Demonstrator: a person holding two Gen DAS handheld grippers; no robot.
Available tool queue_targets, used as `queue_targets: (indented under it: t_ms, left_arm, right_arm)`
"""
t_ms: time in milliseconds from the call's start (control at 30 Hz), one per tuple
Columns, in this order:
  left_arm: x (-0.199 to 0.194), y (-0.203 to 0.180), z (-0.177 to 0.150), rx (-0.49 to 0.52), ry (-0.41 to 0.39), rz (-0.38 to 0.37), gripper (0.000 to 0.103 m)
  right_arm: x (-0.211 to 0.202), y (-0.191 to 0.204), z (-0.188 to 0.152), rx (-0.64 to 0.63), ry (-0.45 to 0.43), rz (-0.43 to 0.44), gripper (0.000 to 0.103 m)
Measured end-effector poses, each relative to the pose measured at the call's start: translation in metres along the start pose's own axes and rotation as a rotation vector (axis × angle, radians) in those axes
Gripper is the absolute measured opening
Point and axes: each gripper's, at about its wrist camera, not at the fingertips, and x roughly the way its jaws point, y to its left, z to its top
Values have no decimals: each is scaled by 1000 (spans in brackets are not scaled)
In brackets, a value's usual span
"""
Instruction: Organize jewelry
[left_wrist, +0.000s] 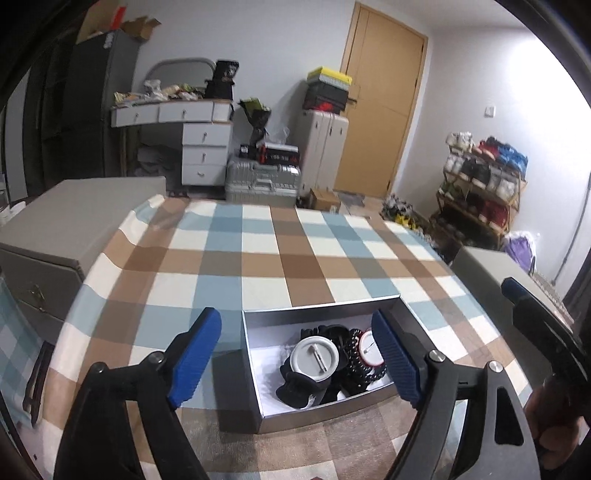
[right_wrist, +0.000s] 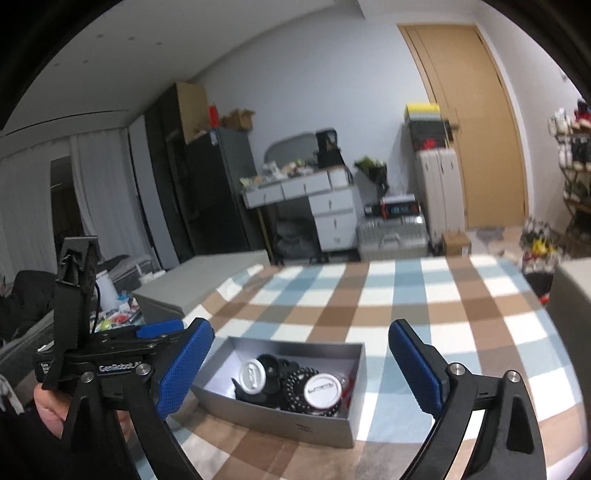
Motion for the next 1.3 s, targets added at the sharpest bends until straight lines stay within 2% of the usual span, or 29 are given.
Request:
queue_targets:
  t_ms: [67, 233, 567, 767, 1033, 1300]
  left_arm:
    - [-7, -1, -1, 4, -36, 13, 85]
    - [-17, -2, -8, 24, -129, 66, 100]
    - [-36, -2, -24, 78, -287, 154, 102]
    - [-29, 1, -34, 112, -303, 199, 102]
    - [-25, 9, -43, 99, -302, 228, 102]
    - [-22, 5, -47, 111, -263, 246, 102]
  right_arm:
    - [-8, 7, 0, -22, -44, 0, 103]
    - [-22, 21, -5, -61, -114, -2, 103]
    - [-37, 29, -18, -105, -171, -62, 103]
    - [-34, 25, -30, -125, -158, -93, 103]
    - [-24, 10, -43, -103, -106, -131, 103]
    - [-12, 5, -46, -88, -39, -160, 103]
